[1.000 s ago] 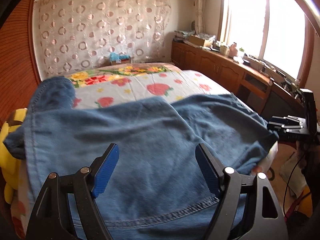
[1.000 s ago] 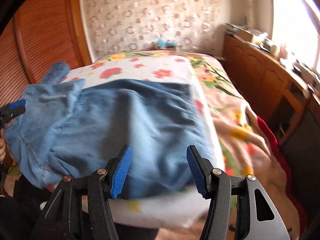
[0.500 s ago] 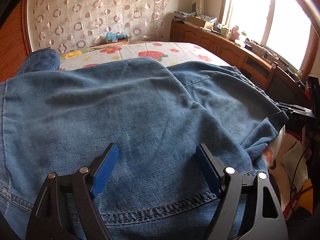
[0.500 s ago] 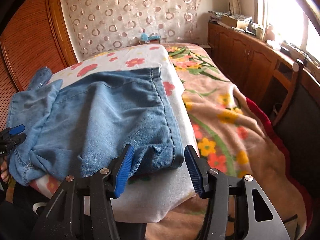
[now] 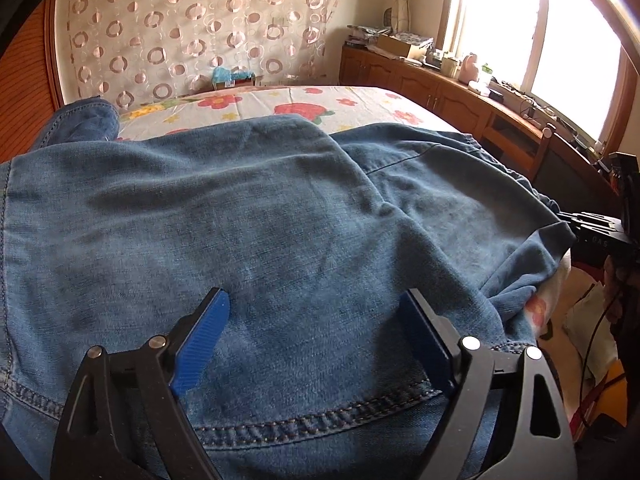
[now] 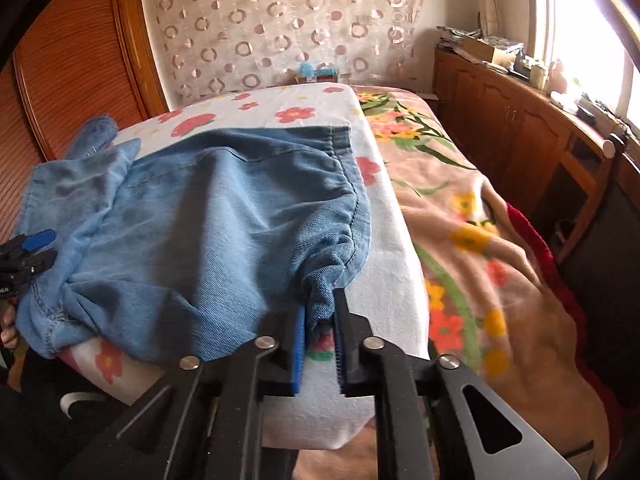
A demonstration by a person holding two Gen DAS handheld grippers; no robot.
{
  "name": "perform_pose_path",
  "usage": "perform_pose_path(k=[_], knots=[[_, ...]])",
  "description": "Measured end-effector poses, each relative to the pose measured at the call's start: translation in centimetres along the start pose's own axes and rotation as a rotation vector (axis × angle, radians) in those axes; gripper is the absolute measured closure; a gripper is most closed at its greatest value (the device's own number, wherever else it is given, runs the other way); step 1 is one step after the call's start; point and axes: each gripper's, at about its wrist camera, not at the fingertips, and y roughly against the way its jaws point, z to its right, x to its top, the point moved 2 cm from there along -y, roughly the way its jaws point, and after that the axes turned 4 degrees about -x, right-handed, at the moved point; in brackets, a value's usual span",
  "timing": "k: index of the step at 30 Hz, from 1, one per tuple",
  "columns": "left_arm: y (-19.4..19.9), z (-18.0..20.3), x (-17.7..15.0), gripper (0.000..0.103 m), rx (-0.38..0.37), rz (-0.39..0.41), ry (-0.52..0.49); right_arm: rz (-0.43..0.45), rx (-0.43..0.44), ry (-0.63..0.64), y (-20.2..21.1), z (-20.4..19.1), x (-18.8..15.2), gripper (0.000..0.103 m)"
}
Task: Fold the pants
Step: 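Close the right gripper on the leg hem and lift it, then fold the held leg over the jeans with the right gripper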
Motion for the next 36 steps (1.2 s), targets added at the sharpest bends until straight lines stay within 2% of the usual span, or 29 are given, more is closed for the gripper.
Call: perform_pose_path(k=[2, 9, 14, 21, 28, 32, 36], knots=[[0.4, -0.1, 0.2, 0.016, -0.005, -0.006, 0.009, 0.028, 0.019, -0.006, 0.8, 0.0, 0.6, 0.094], [3.9, -0.8, 1.1, 0.016, 0.022, 0.061, 0.023, 0.18, 0.127, 0.016, 6.2, -1.6, 4.6, 0.095], [6.2, -1.5, 1.7, 0.016, 0.047, 0.1, 0.024, 0.256, 0.194, 0.089, 9.4, -4.5, 7.0, 0.095], [9.8, -2.9, 2.3, 0.016, 0.087, 0.163, 0.037, 0.318, 0.302, 0.21, 11.9, -9.7, 9.3, 0.095], [12.6, -5.0, 2.1, 0.016, 0.137, 0.203, 0.066, 0.356, 0.432, 0.317, 13.3, -15.5, 11.4, 0.095], [13.3, -6.3, 1.5, 0.016, 0.162, 0.209, 0.087, 0.329, 0.492, 0.363, 12.6, -18.1, 11.4, 0.095], [13.7, -7.6, 0.7, 0.016, 0.175, 0.205, 0.109, 0.279, 0.518, 0.395, 10.0, -19.7, 11.7, 0.094]])
